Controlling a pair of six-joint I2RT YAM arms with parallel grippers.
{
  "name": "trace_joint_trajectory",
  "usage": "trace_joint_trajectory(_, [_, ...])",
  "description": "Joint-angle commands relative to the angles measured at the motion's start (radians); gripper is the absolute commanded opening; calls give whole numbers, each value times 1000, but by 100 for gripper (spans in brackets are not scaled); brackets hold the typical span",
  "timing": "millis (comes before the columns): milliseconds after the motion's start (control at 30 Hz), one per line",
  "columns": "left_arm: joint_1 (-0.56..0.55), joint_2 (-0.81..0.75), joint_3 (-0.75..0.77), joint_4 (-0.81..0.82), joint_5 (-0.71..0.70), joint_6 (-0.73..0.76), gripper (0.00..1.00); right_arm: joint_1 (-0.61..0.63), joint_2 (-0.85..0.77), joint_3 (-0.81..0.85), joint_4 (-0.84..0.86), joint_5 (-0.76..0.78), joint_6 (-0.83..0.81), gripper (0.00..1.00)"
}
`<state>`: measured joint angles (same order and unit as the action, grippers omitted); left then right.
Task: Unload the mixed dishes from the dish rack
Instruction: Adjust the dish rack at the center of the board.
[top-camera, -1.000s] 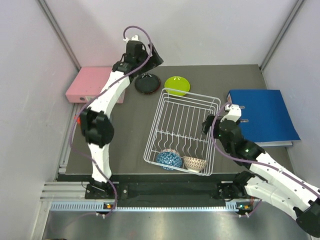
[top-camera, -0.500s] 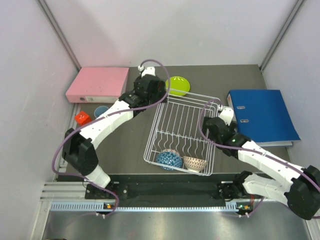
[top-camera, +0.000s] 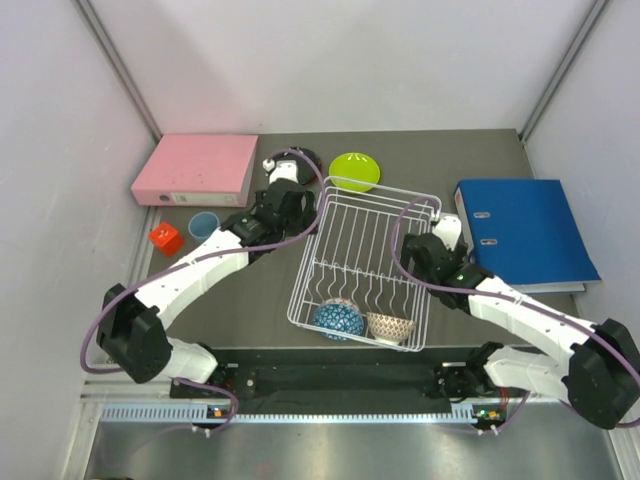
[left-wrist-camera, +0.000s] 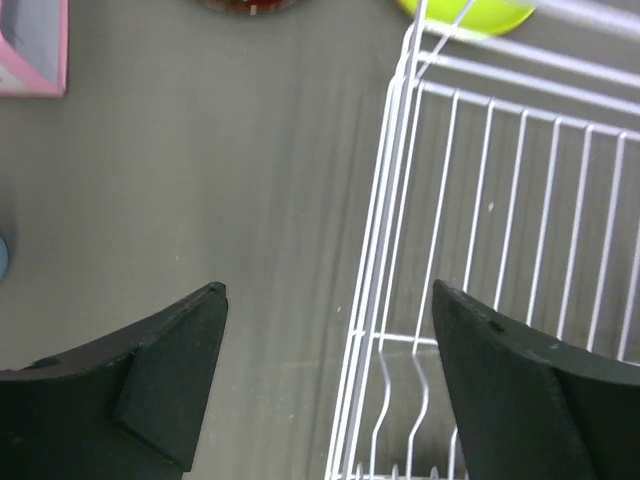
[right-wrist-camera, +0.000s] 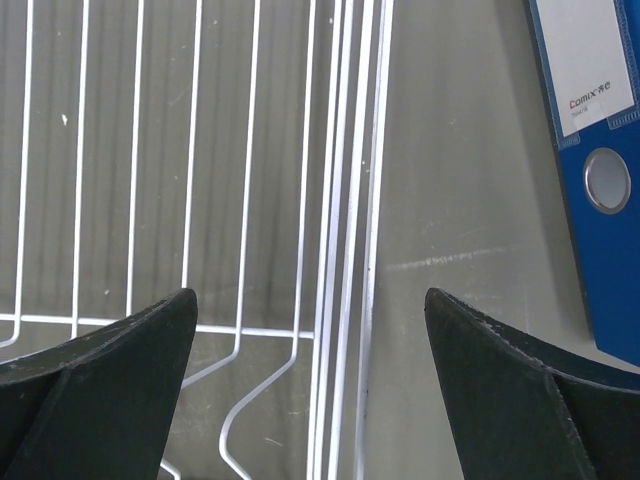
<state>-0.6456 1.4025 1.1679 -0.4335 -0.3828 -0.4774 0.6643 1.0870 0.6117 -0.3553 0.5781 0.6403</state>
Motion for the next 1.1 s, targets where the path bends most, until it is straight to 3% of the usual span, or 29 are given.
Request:
trace_joint_trajectory(0, [-6, -16, -63, 26, 25, -23, 82, -8, 7, 42, 42, -1, 4, 95])
trace_joint_trajectory(167, [-20, 7, -89, 1, 64, -55, 74, -6, 16, 37, 62, -15, 4, 94])
trace_joint_trajectory(433, [-34, 42, -143, 32, 99, -81, 54, -8, 30, 25, 82, -27, -8, 83])
trace_joint_trajectory(467, [-34, 47, -146, 33, 102, -84, 47, -8, 37, 23, 82, -27, -8, 81])
trace_joint_trajectory(500, [-35, 52, -148, 32, 105, -89, 41, -8, 40, 22, 87, -30, -7, 71])
trace_joint_trajectory(533, [-35, 56, -152, 33, 108, -92, 24, -8, 42, 20, 96, -35, -14, 65])
trace_joint_trajectory(633, [-43, 62, -160, 30, 111, -105, 0, -8, 56, 22, 107, -44, -18, 47])
trace_joint_trajectory(767, [-52, 53, -169, 24, 99, -124, 0, -8, 82, 51, 111, -47, -27, 25])
trace_joint_trajectory(867, [-57, 27, -178, 7, 90, -150, 0, -8, 100, 88, 111, -46, -36, 2])
trace_joint_trajectory(1067, [-57, -39, -191, -34, 58, -179, 0, -8, 151, 166, 118, -44, -60, 0])
